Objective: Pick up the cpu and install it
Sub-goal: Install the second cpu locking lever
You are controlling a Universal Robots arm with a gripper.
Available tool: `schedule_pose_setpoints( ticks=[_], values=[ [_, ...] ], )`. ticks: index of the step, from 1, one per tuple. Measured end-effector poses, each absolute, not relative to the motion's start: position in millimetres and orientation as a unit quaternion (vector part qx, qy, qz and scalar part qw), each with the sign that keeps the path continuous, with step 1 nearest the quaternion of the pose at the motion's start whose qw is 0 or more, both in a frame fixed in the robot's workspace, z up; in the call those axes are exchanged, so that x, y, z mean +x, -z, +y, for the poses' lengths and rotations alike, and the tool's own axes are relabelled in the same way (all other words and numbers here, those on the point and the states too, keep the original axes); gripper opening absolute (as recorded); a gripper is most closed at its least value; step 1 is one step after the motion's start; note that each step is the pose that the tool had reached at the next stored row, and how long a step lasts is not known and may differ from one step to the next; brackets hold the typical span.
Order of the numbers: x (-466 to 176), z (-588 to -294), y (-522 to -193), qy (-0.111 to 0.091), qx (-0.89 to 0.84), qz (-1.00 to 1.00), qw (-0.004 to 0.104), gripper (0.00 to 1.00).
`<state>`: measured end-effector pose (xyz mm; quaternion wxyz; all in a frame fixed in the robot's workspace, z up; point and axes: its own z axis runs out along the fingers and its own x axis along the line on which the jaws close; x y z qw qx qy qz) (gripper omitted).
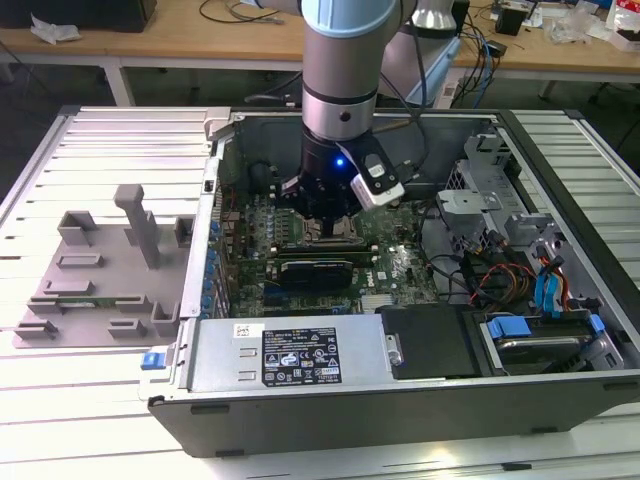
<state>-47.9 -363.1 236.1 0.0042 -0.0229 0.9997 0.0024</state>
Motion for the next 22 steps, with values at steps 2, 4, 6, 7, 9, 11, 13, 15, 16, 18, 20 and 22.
schedule_pose_setpoints(
  ticks=[2, 4, 6, 7, 9, 11, 13, 15, 16, 18, 20, 22],
  values=[
    [-48, -363, -233, -0.002, -0.023, 1.0, 0.004, 0.11],
    [-49, -363, -231, -0.002, -0.023, 1.0, 0.004, 0.11],
    [-49, -363, -231, -0.002, -0.023, 1.0, 0.004, 0.11],
    [-49, -363, -230, -0.003, -0.023, 1.0, 0.004, 0.11],
    [-49, -363, -229, -0.003, -0.023, 1.0, 0.004, 0.11],
    [-49, -363, -228, -0.003, -0.023, 1.0, 0.004, 0.11],
    [-50, -363, -228, -0.003, -0.023, 1.0, 0.004, 0.11],
    [-50, -363, -228, -0.004, -0.023, 1.0, 0.004, 0.11],
    [-50, -363, -227, -0.004, -0.023, 1.0, 0.004, 0.11],
    [-50, -363, -227, -0.006, -0.023, 1.0, 0.004, 0.11],
    [-50, -363, -225, -0.011, -0.023, 1.0, 0.004, 0.11],
    [-52, -363, -224, -0.013, -0.023, 1.0, 0.005, 0.11]
  ],
)
